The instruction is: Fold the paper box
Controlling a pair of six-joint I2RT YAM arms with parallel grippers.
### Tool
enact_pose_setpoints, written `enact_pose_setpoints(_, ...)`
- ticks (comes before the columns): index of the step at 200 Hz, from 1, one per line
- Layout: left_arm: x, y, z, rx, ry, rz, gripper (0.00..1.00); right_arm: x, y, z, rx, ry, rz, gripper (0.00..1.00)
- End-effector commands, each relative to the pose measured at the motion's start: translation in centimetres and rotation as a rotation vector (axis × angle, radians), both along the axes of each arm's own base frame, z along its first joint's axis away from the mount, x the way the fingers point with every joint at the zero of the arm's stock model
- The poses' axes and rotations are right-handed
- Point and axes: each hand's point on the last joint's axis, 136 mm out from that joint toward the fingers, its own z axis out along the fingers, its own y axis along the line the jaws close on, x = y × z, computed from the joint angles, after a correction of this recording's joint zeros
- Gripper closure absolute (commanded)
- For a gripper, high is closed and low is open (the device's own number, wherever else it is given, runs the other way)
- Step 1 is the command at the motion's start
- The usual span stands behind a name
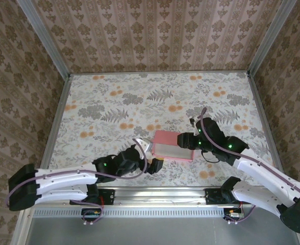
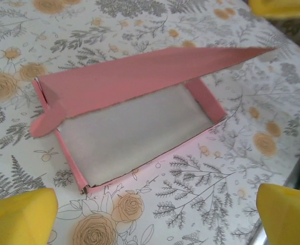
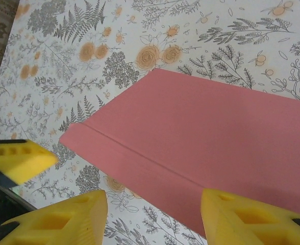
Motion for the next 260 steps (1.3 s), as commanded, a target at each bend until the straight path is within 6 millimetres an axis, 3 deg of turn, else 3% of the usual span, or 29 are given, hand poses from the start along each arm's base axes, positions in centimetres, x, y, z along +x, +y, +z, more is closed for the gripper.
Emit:
enact_pose_setpoints(1, -0.4, 1.4, 1.3, -0.003, 0.141, -0.029, 0.0, -0.3, 0.4, -1.2, 0.0, 0.04, 0.028, 0.47)
enact_pose_setpoints(42, 2.9, 3.7, 2.3, -0.002, 0.341, 0.07, 0.0, -0.5, 0.2, -2.8, -0.017, 0.076, 0.028, 0.46)
enact_pose_setpoints(82, 4.8, 2.5, 1.7, 0.097, 0.451, 0.04, 0.08, -0.9, 0.1, -4.5, -0.05, 0.12, 0.04, 0.46)
enact_pose_setpoints(150, 4.6, -0.4, -2.0, 0.157, 0.655, -0.017, 0.19, -1.1, 0.0, -5.5, -0.047, 0.138, 0.029, 0.47)
enact_pose_setpoints(215, 5.2, -2.4, -3.3, 0.154, 0.662, -0.049, 0.3, -1.0, 0.5, -6.0, -0.031, 0.152, 0.039, 0.49)
enact_pose_setpoints(260, 5.7, -2.5, -4.4, 0.235, 0.616, -0.051, 0.32, -1.1, 0.4, -6.3, -0.038, 0.154, 0.043, 0.51)
